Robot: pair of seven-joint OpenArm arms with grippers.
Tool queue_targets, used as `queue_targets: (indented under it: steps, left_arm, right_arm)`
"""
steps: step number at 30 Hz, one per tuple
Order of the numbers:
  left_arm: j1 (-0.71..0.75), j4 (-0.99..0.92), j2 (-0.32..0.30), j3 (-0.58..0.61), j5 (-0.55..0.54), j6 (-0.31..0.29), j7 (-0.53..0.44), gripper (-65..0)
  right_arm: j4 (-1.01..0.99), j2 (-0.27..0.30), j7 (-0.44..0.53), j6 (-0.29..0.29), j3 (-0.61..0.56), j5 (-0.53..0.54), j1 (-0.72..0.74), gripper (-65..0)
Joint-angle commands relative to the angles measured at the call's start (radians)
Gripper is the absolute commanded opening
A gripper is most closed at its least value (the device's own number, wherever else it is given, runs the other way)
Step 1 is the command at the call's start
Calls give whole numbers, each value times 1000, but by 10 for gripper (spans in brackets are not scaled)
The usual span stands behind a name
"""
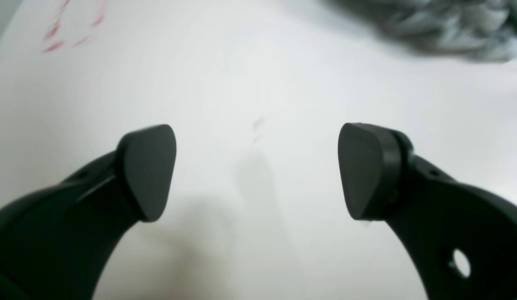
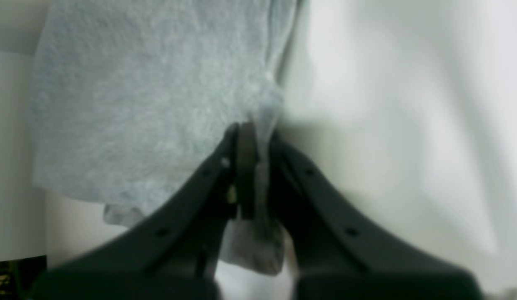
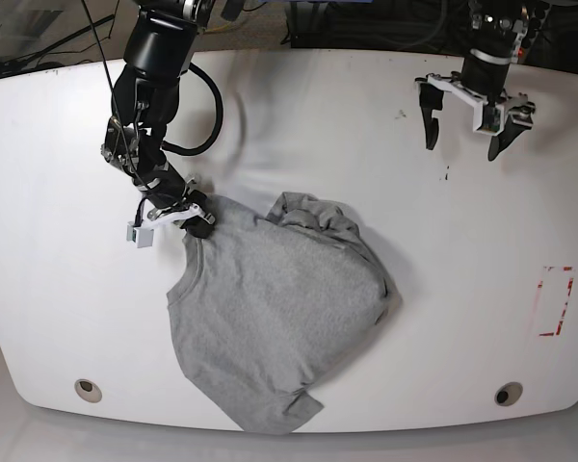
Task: Fold the T-shirt properly
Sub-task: 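Lower the right gripper onto the grey T-shirt edge and grasp it, then lower the left gripper onto the bunched shirt fabric and grasp it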
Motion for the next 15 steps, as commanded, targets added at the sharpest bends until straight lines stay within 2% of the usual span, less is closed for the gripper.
queue_targets:
  steps: [1, 3, 5, 9, 15]
  left_arm:
    - [-50, 17, -7, 22, 3, 5, 34, -76]
    - [-99, 15, -7, 45, 3, 5, 87, -76]
    - [-156, 14, -7, 81, 3, 5, 145, -75]
    - [-245, 8, -8, 157, 3, 5, 212, -74]
    - [-352, -57, -8, 295, 1, 5, 243, -72]
  right_arm:
    - [80, 21, 14, 19, -2, 28, 1, -650]
    - [136, 33, 14, 19, -19, 30, -16, -650]
    - [213, 69, 14, 19, -67, 30, -33, -650]
    - [316, 110, 14, 19, -113, 30, -59, -650]
    - [448, 181, 14, 21, -159, 22, -70, -650]
